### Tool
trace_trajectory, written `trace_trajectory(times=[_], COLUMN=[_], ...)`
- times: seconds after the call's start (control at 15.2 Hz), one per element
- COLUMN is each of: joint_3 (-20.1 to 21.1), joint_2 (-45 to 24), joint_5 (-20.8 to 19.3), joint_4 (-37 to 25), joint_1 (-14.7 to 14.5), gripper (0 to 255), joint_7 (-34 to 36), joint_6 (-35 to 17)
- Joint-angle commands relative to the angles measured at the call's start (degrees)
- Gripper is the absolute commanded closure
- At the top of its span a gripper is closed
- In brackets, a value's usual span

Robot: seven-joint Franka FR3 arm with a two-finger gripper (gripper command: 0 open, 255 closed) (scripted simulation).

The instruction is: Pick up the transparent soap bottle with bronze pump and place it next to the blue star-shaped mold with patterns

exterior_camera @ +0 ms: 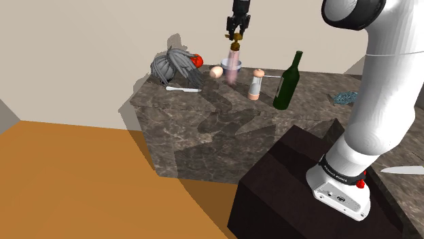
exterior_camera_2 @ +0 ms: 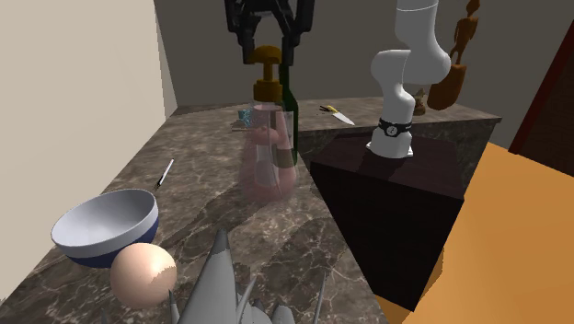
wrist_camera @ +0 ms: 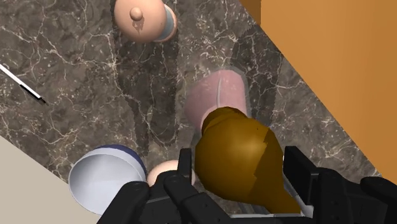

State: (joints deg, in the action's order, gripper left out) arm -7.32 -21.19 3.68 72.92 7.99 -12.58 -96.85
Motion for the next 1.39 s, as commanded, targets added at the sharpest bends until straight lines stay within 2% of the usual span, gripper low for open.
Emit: trace_trajectory(times=[0.0, 0.73, 0.99, 1.32], joint_3=[0.0, 0.0, -1.0, -2.6], joint_2=[-0.2, -4.5, 4.5, 13.1], joint_5=[0.0, 0.5, -0.1, -0.9], joint_4=[-2.0, -17.0, -6.0, 2.9], joint_1=[0.0, 0.9, 2.2, 4.1], gripper=[255, 255, 255, 255], joint_7=[0.1, 0.3, -2.7, -6.5], joint_6=[1.9, 12.6, 10.5, 10.3])
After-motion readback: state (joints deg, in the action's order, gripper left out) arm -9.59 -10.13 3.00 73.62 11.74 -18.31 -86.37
